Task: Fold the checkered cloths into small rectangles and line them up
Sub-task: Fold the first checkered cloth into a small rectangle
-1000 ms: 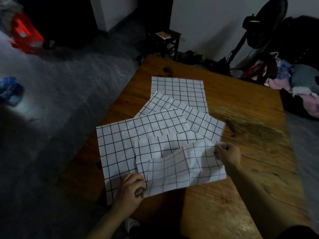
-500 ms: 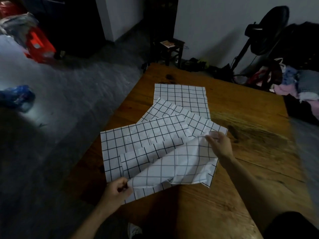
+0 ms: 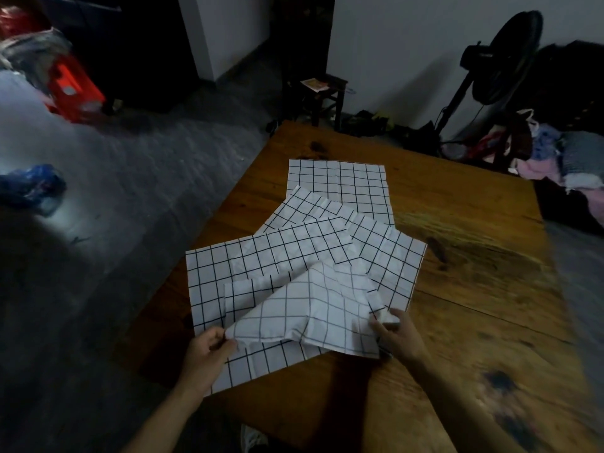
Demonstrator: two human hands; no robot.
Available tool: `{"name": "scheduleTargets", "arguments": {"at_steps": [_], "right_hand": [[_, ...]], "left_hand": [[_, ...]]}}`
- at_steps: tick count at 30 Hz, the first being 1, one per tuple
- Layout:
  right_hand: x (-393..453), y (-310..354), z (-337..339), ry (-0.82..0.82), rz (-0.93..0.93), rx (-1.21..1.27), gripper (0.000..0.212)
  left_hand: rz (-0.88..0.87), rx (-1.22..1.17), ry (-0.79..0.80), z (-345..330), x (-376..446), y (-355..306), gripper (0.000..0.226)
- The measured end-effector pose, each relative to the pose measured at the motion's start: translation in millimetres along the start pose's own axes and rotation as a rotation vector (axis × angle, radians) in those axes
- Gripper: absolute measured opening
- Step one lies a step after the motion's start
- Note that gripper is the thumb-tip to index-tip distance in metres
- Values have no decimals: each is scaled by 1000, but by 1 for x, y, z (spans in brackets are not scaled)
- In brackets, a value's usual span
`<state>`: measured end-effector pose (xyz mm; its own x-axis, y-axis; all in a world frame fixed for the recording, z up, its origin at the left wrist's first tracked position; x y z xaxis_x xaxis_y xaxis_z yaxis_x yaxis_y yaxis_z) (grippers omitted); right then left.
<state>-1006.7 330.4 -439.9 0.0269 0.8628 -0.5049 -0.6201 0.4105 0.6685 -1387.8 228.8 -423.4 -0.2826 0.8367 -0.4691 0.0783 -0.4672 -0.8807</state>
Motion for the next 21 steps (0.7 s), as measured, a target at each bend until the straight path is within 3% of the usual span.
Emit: {"name": "scheduleTargets", "arguments": {"at_steps": [6,14,21], "right_hand": [[-15,-12,-14,157,55,-167,75],[-21,-14,-13,108,73,-156,73],[-19,-10,13,32,78,-82,63]], "left_hand": [[-9,-5,-2,1,0,-1,5],[-28,15,13,4,4,-11,6],[-63,65,97,15,9,-26,26]]}}
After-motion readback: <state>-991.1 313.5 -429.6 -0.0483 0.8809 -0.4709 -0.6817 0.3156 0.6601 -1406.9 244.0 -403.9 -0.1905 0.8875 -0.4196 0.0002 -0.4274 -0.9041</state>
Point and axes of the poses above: each hand's wrist, its own x-axis towards the middle knuckle, its own z-axis out of the back of the hand, y = z × x, the point moved 4 cm from there along x, towards the middle knuckle, and after that the axes turned 11 degrees about -x, right-handed, at the moved point
